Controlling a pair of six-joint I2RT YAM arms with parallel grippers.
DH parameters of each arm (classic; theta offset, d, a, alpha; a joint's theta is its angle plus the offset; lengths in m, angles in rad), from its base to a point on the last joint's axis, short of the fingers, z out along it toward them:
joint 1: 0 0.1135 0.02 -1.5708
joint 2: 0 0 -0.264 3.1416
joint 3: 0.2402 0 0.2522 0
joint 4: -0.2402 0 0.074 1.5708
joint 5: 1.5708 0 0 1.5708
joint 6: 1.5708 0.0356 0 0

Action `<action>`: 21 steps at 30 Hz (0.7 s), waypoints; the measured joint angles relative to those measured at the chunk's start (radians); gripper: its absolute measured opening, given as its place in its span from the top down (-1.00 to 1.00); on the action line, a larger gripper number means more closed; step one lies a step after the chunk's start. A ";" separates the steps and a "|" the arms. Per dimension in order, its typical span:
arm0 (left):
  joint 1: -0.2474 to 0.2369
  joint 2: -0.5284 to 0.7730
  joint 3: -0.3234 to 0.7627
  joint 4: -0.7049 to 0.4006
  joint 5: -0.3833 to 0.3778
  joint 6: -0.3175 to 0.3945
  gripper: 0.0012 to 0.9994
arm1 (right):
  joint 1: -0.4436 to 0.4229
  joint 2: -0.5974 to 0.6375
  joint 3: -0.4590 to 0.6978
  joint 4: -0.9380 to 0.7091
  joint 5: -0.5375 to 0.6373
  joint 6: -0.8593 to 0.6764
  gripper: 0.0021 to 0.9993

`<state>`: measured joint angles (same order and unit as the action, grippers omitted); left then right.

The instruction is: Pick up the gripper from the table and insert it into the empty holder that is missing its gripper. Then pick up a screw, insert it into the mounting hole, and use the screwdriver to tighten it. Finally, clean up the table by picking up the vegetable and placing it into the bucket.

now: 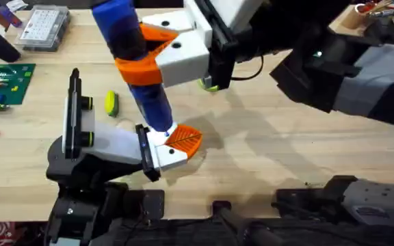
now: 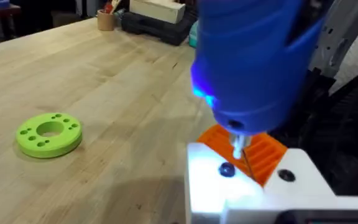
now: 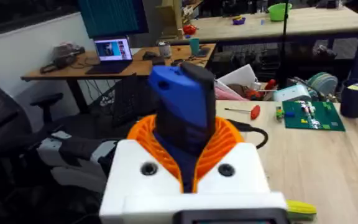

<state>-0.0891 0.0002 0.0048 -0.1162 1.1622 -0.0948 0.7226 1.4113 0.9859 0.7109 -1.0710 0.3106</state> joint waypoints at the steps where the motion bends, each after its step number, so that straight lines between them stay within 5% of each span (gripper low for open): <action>1: 0.000 0.000 0.000 0.000 0.000 0.000 0.98 | 0.003 0.000 0.000 -0.001 0.000 -0.001 0.87; 21: 0.000 0.000 0.000 0.000 0.000 0.000 0.98 | 0.007 0.000 0.000 -0.022 0.001 -0.058 0.87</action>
<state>-0.0891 0.0001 0.0048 -0.1162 1.1618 -0.0948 0.7299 1.4113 0.9859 0.6893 -1.0703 0.2531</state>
